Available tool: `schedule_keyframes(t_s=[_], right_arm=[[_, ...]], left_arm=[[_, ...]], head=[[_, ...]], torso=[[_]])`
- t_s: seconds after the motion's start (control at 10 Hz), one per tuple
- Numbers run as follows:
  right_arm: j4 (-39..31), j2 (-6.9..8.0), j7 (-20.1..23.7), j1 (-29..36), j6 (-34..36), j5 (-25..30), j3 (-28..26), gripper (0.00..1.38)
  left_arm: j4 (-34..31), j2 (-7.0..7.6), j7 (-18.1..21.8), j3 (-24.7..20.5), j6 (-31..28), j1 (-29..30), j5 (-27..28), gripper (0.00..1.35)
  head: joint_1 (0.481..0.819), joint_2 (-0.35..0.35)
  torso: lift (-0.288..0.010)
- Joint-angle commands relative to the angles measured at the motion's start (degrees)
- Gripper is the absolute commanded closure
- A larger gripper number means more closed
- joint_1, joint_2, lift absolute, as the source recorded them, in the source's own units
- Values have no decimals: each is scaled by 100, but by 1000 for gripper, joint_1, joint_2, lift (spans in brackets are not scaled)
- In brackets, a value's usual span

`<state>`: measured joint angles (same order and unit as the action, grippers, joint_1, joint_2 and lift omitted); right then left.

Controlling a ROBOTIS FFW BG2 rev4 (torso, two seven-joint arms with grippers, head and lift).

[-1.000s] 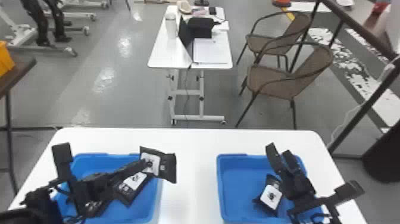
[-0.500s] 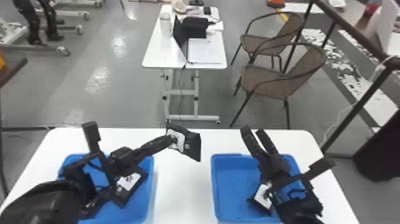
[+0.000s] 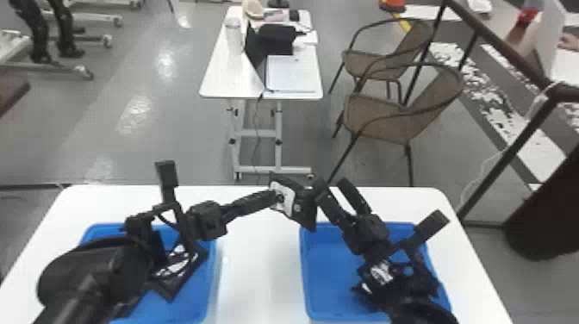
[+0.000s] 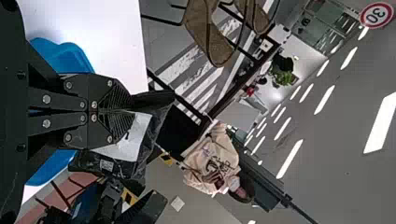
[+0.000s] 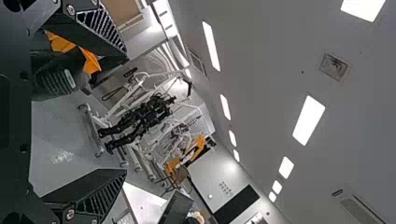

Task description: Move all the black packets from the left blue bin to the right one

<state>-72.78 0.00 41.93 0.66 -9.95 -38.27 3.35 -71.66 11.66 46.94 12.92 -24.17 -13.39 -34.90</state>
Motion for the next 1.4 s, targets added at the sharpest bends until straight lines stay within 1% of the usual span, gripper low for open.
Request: schedule_keyframes(t_s=[0.0, 0.1, 0.3, 0.4, 0.5, 0.6, 0.7, 0.8, 0.9, 1.1, 1.2, 1.3], right_arm=[[-8, 5, 0, -40, 2, 135, 104, 116], [-8, 5, 0, -58, 2, 144, 157, 116], [0, 5, 9, -84, 2, 162, 297, 122], [44, 5, 9, -110, 28, 153, 333, 167], [62, 5, 9, -110, 125, 188, 333, 499], [79, 5, 0, -102, 177, 215, 333, 969], [141, 5, 0, -102, 186, 215, 333, 1092], [185, 5, 0, -102, 186, 197, 333, 1127], [220, 5, 0, -102, 125, 188, 333, 1289], [317, 5, 0, -110, -25, 21, 333, 1285], [352, 5, 0, -110, -42, -75, 333, 1285], [440, 5, 0, -119, -95, -207, 289, 1285]], left_arm=[[74, -94, 8, 18, -105, -59, -61, 1217], [117, -146, 26, 35, -140, -103, -61, 1217], [188, -164, 43, 132, -149, -182, -131, 1217], [197, -181, 43, 149, -149, -191, -140, 1217], [197, -199, 43, 141, -149, -199, -149, 1217], [197, -199, 43, 141, -140, -208, -158, 1217], [197, -208, 43, 141, -140, -208, -202, 1217], [197, -208, 43, 149, -140, -208, -246, 1217], [197, -208, 43, 158, -140, -208, -298, 1217], [197, -225, 43, 149, -140, -173, -325, 1216], [197, -234, -71, 123, -70, -85, -351, 1184], [188, -243, -150, 35, -35, 64, -545, 1044]], head=[[695, -70], [695, -67], [695, -65], [695, -64], [695, -61], [695, -59], [695, -57], [695, -57], [695, -57], [695, -63], [695, -66], [695, -69]], torso=[[0], [0], [0], [0], [0], [0], [0], [0], [0], [0], [0], [0]])
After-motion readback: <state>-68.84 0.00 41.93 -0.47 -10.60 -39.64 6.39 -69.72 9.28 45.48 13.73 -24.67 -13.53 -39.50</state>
